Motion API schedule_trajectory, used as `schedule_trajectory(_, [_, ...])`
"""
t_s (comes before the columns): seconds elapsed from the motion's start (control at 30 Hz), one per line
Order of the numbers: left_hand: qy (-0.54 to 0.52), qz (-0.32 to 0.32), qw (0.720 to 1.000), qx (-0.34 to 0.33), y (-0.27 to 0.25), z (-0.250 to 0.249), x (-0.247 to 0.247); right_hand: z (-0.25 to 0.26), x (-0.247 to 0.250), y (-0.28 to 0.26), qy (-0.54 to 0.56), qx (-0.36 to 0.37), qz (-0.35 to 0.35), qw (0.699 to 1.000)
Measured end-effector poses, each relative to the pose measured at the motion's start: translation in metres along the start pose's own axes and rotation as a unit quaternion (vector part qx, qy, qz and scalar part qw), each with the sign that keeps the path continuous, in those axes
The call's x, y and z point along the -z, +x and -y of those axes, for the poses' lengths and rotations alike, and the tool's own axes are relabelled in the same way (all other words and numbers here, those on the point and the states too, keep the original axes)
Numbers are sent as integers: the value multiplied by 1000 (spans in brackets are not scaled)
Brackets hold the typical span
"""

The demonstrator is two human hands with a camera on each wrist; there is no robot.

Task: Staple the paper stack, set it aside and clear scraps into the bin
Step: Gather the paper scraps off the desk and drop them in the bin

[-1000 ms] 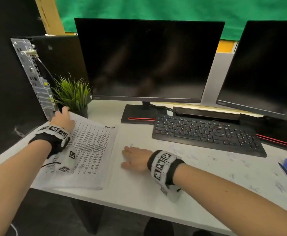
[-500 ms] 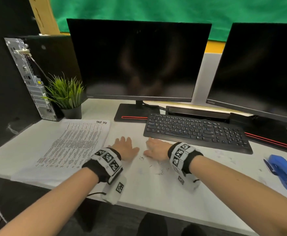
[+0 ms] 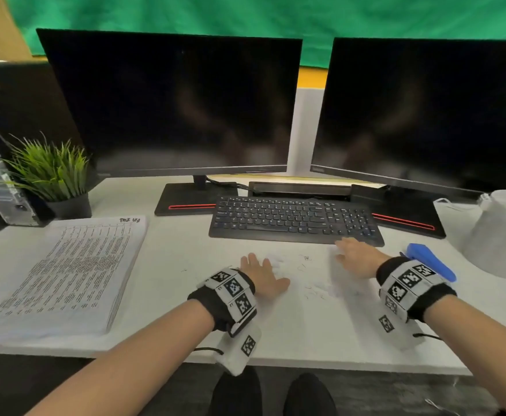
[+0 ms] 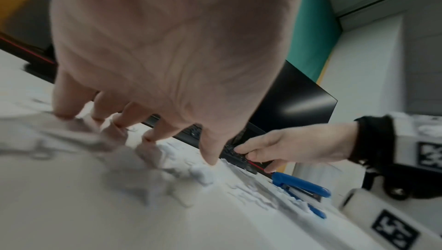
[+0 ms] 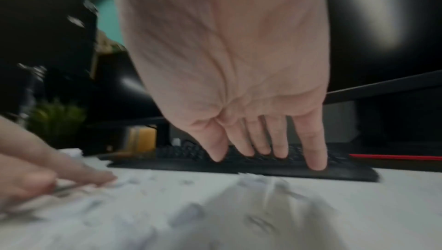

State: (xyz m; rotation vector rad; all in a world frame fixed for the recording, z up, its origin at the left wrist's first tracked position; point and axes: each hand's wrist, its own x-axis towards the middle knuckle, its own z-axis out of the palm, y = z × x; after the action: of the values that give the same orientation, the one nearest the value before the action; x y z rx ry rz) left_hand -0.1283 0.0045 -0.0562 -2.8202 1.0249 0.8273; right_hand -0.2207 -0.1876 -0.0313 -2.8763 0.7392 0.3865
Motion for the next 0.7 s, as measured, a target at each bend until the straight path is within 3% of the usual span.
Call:
schedule_trajectory(0.23, [-43,-18,994,-104,2,-21,17,25,-20,7,3,19,66,998])
schedule_trajectory(0.3, [-34,-43,995,-81,5,-7,21,38,-19,8,8,39,83,996])
schedule_trajectory(0.43, [5,-66,998,6,9,33,22,38,-14,16,35,8,15,999])
schedule_trajectory(0.57, [-5,-64,995,73,-2,80,8,43,-14,14,18,2,59,998])
schedule_trajectory(0.7, [4,-8,995,104,-12,99,-7,55,-18,-7,30,65,129,989])
